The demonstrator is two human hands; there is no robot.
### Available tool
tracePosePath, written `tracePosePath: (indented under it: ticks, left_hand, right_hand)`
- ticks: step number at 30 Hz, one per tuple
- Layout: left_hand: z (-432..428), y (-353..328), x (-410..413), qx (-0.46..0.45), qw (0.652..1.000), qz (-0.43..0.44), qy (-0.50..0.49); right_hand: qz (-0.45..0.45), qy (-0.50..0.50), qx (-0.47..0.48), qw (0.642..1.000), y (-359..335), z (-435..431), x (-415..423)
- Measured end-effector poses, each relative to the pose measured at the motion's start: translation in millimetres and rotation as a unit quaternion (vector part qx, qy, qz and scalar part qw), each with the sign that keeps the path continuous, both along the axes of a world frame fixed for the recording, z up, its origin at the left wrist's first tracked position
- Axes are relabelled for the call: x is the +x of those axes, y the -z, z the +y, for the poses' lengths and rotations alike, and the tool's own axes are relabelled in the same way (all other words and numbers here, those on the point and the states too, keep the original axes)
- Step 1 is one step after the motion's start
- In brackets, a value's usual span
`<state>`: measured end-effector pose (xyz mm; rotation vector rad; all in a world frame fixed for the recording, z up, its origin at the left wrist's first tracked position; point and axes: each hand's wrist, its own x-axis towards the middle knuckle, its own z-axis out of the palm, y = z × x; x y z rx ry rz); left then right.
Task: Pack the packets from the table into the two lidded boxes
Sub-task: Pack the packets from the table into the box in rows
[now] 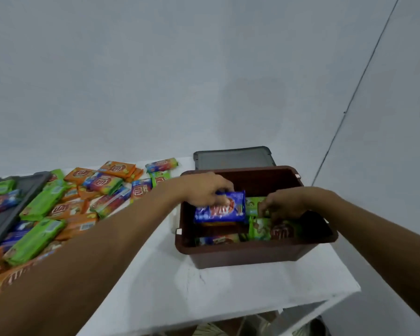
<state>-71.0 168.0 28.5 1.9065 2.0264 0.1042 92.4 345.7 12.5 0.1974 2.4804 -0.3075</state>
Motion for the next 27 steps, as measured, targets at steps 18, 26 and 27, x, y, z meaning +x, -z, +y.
tracePosePath:
  ticks: [18, 26, 27]
  left_hand:
    - [-3, 25, 36, -0.139, 0.963, 0.23, -0.001]
    - [-37, 6, -7, 0.053, 0.989, 0.137, -0.031]
    - [-46, 6, -19, 0.116, 0.985, 0.114, -0.052]
  right_hand:
    - [0.154, -0.066, 0.114, 0.979, 15, 3, -2]
    - [0.278, -0.079, 0.081, 0.954, 1, -3, -28]
    - [0.304, -0.077, 0.077, 0.946, 0, -7, -32]
